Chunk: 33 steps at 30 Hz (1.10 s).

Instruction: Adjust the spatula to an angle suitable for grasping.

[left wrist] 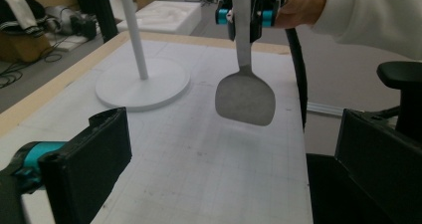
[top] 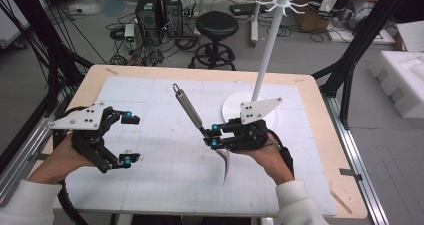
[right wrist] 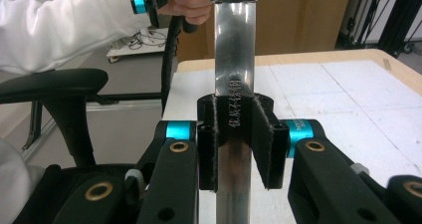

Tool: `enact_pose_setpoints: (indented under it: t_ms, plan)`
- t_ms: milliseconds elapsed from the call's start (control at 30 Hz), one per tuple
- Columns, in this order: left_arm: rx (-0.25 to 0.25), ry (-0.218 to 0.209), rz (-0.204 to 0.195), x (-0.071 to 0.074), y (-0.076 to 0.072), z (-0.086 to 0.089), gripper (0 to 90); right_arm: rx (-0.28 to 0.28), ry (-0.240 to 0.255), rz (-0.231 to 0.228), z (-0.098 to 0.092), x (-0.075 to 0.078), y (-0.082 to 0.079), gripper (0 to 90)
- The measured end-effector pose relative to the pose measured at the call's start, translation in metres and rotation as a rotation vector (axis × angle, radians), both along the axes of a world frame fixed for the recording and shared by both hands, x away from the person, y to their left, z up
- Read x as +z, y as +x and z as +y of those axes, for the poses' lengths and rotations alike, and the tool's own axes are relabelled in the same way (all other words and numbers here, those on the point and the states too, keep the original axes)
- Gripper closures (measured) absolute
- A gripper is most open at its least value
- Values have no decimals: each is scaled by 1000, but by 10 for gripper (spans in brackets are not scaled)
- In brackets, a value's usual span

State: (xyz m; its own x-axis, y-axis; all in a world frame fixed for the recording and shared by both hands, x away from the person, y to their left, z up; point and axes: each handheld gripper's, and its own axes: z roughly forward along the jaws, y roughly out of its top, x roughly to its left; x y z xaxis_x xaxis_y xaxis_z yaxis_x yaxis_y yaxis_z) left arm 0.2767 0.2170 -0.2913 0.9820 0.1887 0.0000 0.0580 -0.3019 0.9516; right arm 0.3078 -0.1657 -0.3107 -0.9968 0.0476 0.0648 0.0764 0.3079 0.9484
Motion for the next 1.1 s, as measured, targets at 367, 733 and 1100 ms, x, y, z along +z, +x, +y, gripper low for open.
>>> enact_pose_setpoints:
  t_ms: [367, 733, 1100]
  plan:
    - [-85, 24, -21, 26, 11, -26, 17, 18, 32, -3, 4, 1, -3, 750]
    - [-132, 41, -41, 40, 15, -48, 18, 40, 57, -7, 9, 1, -2, 750]
    - [-183, 35, -31, 52, 21, -75, 31, 53, 68, -13, 15, 1, -2, 750]
